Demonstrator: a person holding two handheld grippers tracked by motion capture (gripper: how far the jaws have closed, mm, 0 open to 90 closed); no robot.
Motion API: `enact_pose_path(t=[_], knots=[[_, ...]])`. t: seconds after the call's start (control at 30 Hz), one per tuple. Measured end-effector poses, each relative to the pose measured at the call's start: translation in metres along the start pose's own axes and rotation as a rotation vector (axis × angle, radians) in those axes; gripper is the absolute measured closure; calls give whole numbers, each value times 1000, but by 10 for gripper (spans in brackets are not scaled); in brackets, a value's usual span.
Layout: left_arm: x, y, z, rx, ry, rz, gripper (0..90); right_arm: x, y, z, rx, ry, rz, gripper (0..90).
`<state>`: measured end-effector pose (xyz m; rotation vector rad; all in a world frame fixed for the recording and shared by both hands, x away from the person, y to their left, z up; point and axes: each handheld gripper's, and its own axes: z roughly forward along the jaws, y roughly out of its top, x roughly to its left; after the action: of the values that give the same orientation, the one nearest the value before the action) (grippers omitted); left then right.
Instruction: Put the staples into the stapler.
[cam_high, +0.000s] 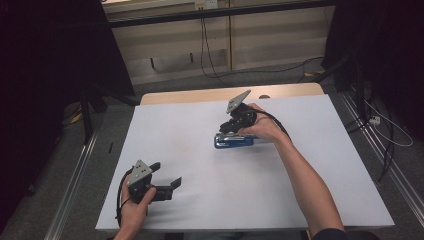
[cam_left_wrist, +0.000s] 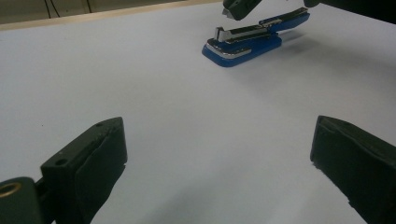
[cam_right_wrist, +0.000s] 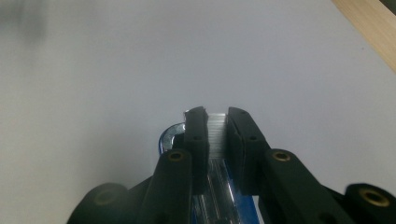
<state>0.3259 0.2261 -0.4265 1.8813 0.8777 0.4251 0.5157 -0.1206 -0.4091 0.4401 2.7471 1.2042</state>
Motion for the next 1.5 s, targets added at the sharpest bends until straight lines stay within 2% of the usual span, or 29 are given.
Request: enact_pose_path(t=[0.13, 0.53, 0.9, 1.5], knots=[[0, 0, 0, -2, -2, -1, 39, -1, -1, 1, 14, 9, -14, 792], [0, 0, 0, 2, 1, 0, 39, -3, -2, 1, 6, 43, 15, 792], [0, -1, 1, 1, -2, -1, 39, -2, -2, 4, 12, 66, -27, 792], [0, -1, 1, 3, -10, -4, 41, -4, -5, 9, 38, 77, -57, 792]])
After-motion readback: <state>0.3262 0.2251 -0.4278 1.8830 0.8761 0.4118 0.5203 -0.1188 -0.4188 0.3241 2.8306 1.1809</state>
